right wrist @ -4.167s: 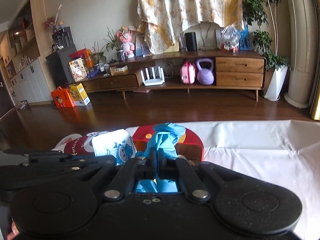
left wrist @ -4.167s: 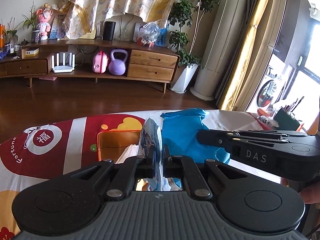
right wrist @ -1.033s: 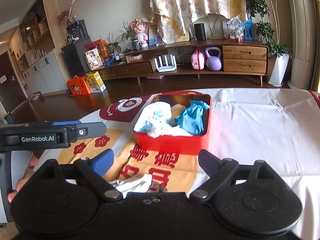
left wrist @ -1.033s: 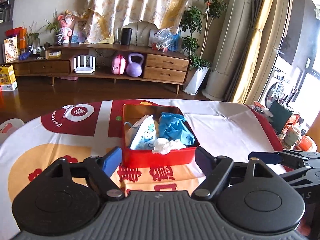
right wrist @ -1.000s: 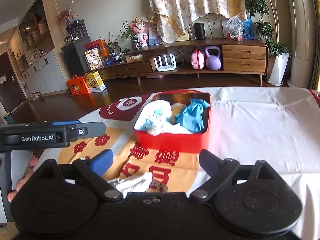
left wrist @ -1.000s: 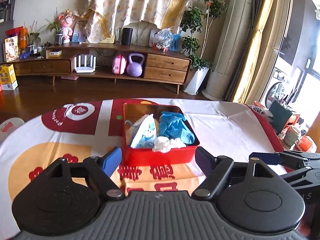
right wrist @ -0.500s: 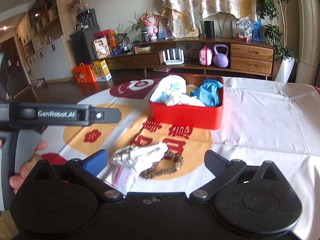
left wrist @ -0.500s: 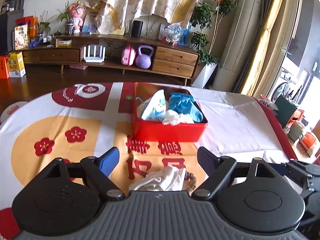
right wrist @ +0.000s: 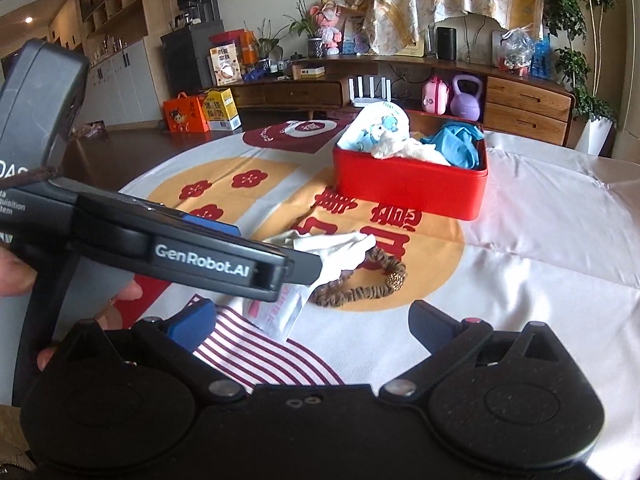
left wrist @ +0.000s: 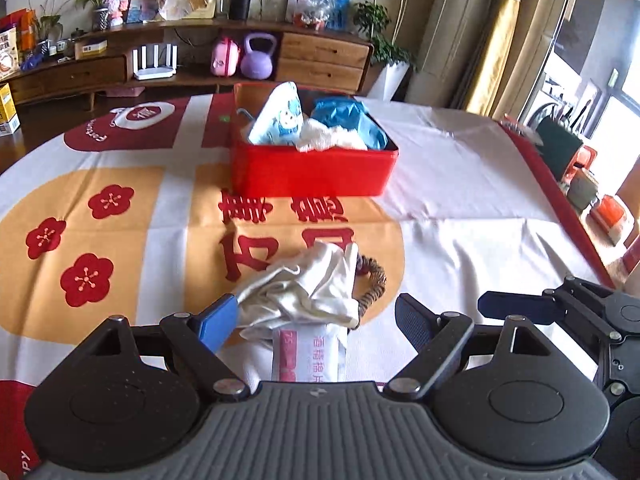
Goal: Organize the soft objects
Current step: 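Grasp the white cloth with the left gripper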
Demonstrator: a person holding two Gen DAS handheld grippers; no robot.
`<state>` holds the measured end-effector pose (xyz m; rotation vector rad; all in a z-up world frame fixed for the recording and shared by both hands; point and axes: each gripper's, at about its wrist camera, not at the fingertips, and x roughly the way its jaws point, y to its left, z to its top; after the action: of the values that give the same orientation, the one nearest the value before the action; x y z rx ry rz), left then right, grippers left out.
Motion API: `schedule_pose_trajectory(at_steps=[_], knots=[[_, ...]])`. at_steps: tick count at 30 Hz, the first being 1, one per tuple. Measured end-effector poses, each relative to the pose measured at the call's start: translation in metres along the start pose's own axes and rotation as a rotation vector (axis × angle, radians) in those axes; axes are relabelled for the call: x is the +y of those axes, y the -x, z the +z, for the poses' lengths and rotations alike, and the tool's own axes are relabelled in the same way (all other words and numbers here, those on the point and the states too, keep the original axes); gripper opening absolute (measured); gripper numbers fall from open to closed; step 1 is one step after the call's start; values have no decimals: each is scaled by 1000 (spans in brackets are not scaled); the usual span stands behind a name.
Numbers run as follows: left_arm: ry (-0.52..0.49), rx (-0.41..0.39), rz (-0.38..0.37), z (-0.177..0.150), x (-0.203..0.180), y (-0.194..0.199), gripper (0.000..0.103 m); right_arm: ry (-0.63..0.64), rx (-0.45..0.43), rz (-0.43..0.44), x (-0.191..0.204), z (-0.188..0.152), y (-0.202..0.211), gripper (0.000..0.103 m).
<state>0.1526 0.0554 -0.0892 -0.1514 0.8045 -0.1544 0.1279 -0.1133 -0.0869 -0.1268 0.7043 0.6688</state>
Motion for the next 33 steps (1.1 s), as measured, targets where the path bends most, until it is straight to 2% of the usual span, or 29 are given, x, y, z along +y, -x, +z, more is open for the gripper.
schedule_pose_trajectory(at_steps=[10,21,24,29,33], knots=[[-19,33,31,4,4,-31,86,14,41,32,6,-5,-21,95],[38,39,-26,9,20,-45,85,16,71,69,12,-2,-43,75],[60,45,-36,9,25,-47,76,22,79,71,16,-3,-49,68],[86,47,-42,9,32,-49,63,3,98,78,16,-3,-57,49],[121,43,-58,10,39,-48,54,-11,90,73,17,-3,-57,44]])
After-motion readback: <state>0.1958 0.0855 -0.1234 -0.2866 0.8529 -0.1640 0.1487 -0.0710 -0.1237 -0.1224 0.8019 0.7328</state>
